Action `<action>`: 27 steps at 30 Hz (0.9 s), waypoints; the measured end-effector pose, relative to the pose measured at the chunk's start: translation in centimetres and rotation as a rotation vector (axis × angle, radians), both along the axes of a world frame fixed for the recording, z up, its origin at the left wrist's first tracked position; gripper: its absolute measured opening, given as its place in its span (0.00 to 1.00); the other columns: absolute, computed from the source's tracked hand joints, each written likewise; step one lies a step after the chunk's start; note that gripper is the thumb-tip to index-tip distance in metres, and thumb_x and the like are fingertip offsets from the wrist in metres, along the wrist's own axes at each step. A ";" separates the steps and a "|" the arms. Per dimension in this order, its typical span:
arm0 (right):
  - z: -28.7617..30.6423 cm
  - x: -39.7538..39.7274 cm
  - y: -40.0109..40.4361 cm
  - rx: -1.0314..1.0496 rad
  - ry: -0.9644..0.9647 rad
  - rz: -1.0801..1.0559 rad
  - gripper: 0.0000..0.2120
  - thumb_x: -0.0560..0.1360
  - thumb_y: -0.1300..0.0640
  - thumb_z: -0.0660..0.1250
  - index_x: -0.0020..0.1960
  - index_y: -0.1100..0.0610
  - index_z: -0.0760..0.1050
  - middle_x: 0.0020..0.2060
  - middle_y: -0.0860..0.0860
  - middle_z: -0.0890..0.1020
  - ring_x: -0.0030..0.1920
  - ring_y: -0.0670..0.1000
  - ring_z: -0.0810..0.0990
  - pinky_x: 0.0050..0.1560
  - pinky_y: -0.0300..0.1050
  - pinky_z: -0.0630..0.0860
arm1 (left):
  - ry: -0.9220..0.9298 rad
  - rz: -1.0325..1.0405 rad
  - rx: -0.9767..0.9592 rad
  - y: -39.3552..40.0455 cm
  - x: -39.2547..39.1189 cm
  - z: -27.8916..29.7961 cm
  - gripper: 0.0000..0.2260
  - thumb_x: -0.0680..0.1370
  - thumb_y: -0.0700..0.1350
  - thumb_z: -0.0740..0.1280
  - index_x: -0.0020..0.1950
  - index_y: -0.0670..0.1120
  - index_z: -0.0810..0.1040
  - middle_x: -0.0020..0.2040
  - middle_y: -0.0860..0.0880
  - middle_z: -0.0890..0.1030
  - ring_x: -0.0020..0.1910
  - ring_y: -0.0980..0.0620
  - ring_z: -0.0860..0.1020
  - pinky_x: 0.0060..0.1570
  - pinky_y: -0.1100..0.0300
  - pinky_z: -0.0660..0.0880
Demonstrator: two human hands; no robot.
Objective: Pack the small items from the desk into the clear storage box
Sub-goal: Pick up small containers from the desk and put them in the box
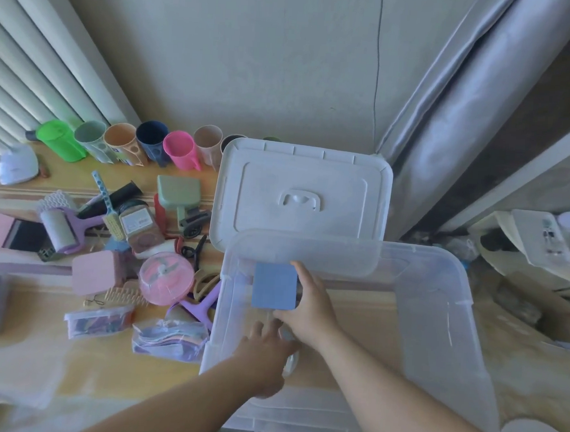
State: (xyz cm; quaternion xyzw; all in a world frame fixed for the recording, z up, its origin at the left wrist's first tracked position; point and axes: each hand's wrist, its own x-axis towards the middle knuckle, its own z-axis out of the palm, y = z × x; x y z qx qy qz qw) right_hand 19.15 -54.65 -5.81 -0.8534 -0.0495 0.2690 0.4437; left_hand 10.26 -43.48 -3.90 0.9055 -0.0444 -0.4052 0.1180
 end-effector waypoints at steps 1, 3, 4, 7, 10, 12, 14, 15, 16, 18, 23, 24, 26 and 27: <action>-0.2 0.0 0.6 0.006 -0.003 0.003 0.51 0.66 0.59 0.82 0.81 0.40 0.60 0.68 0.47 0.69 0.60 0.47 0.79 0.65 0.48 0.78 | 0.014 -0.031 0.011 0.0 0.0 -0.4 0.35 0.76 0.43 0.66 0.77 0.66 0.57 0.79 0.46 0.49 0.73 0.34 0.59 0.68 0.39 0.69; -0.4 0.0 1.6 0.020 -0.026 0.012 0.51 0.67 0.58 0.82 0.81 0.37 0.58 0.68 0.46 0.71 0.63 0.48 0.78 0.65 0.51 0.78 | 0.059 -0.059 0.042 0.3 0.0 -1.1 0.37 0.77 0.41 0.65 0.78 0.69 0.53 0.82 0.46 0.42 0.73 0.31 0.61 0.68 0.40 0.71; -0.4 0.1 2.0 0.033 -0.039 -0.001 0.51 0.67 0.57 0.81 0.80 0.35 0.56 0.67 0.46 0.72 0.64 0.49 0.78 0.64 0.53 0.80 | 0.074 -0.062 0.056 0.4 0.0 -1.4 0.38 0.78 0.41 0.66 0.78 0.69 0.51 0.82 0.46 0.40 0.72 0.32 0.64 0.66 0.41 0.72; -0.5 0.1 1.9 0.041 -0.014 -0.038 0.49 0.69 0.58 0.78 0.76 0.28 0.53 0.65 0.43 0.76 0.63 0.48 0.80 0.62 0.52 0.81 | 0.076 -0.068 0.092 0.1 0.1 -2.4 0.42 0.76 0.39 0.68 0.79 0.68 0.50 0.81 0.44 0.43 0.66 0.34 0.72 0.60 0.45 0.76; -0.5 -0.3 0.1 -0.028 0.079 -0.041 0.50 0.73 0.57 0.75 0.82 0.34 0.49 0.67 0.41 0.76 0.63 0.47 0.79 0.65 0.47 0.77 | 0.076 -0.070 0.128 -0.6 0.1 -2.8 0.44 0.74 0.38 0.70 0.80 0.65 0.49 0.79 0.42 0.50 0.64 0.32 0.72 0.56 0.47 0.76; -0.9 -0.6 -1.5 -0.097 0.125 -0.071 0.45 0.74 0.56 0.72 0.83 0.39 0.53 0.69 0.44 0.74 0.65 0.51 0.77 0.66 0.46 0.75 | 0.093 -0.049 0.145 -0.8 0.1 -3.1 0.43 0.75 0.41 0.71 0.80 0.62 0.49 0.78 0.40 0.51 0.66 0.30 0.69 0.58 0.48 0.74; -1.6 -1.0 -2.7 -0.175 0.215 -0.068 0.39 0.74 0.57 0.70 0.81 0.43 0.61 0.67 0.49 0.75 0.63 0.52 0.77 0.60 0.43 0.74 | 0.113 0.025 0.126 -0.6 0.3 -3.6 0.42 0.74 0.50 0.74 0.79 0.60 0.51 0.78 0.40 0.52 0.69 0.30 0.65 0.61 0.45 0.75; -2.0 -1.4 -3.1 -0.187 0.288 -0.062 0.37 0.73 0.57 0.70 0.80 0.44 0.64 0.66 0.50 0.77 0.62 0.52 0.78 0.59 0.43 0.74 | 0.116 0.068 0.106 -0.6 0.5 -3.7 0.41 0.73 0.56 0.74 0.77 0.59 0.52 0.76 0.40 0.54 0.69 0.30 0.64 0.61 0.43 0.75; -2.2 -1.8 -3.5 -0.187 0.364 -0.055 0.35 0.73 0.55 0.70 0.78 0.44 0.67 0.65 0.50 0.79 0.62 0.52 0.80 0.61 0.44 0.76 | 0.107 0.093 0.091 -0.5 0.6 -3.7 0.39 0.72 0.59 0.74 0.75 0.59 0.53 0.74 0.40 0.57 0.69 0.31 0.64 0.60 0.41 0.76; -2.9 -2.6 -4.0 -0.223 0.449 0.013 0.30 0.74 0.54 0.71 0.75 0.46 0.72 0.65 0.49 0.79 0.61 0.51 0.79 0.61 0.44 0.76 | 0.077 0.099 0.074 -0.6 0.8 -3.9 0.37 0.72 0.57 0.74 0.72 0.57 0.55 0.70 0.40 0.61 0.66 0.32 0.67 0.58 0.42 0.77; -3.4 -3.2 -4.0 -0.201 0.691 -0.043 0.17 0.78 0.46 0.63 0.66 0.44 0.75 0.62 0.51 0.79 0.56 0.56 0.77 0.50 0.47 0.75 | -0.026 0.528 -0.217 -1.0 1.3 -3.5 0.36 0.66 0.60 0.68 0.72 0.62 0.61 0.67 0.45 0.62 0.65 0.38 0.69 0.66 0.45 0.73; -3.2 -2.9 -4.1 -0.188 0.778 -0.136 0.17 0.80 0.42 0.60 0.66 0.45 0.74 0.62 0.52 0.78 0.55 0.58 0.77 0.49 0.47 0.75 | -0.078 0.658 -0.303 -1.1 1.5 -3.4 0.37 0.65 0.59 0.68 0.74 0.63 0.62 0.67 0.48 0.61 0.67 0.40 0.68 0.69 0.46 0.71; -3.3 -2.4 -5.0 -0.107 0.973 -0.275 0.26 0.81 0.32 0.55 0.67 0.48 0.74 0.65 0.55 0.78 0.56 0.63 0.79 0.45 0.47 0.78 | -0.148 0.776 -0.419 -1.3 1.8 -2.8 0.38 0.64 0.56 0.69 0.74 0.64 0.64 0.64 0.53 0.59 0.68 0.45 0.66 0.70 0.48 0.70; -3.5 -2.1 -5.4 -0.010 1.067 -0.281 0.31 0.80 0.28 0.55 0.66 0.50 0.77 0.64 0.57 0.79 0.55 0.64 0.80 0.43 0.47 0.79 | -0.155 0.783 -0.461 -1.3 1.8 -2.4 0.38 0.64 0.55 0.70 0.74 0.65 0.65 0.63 0.55 0.59 0.67 0.47 0.67 0.69 0.48 0.72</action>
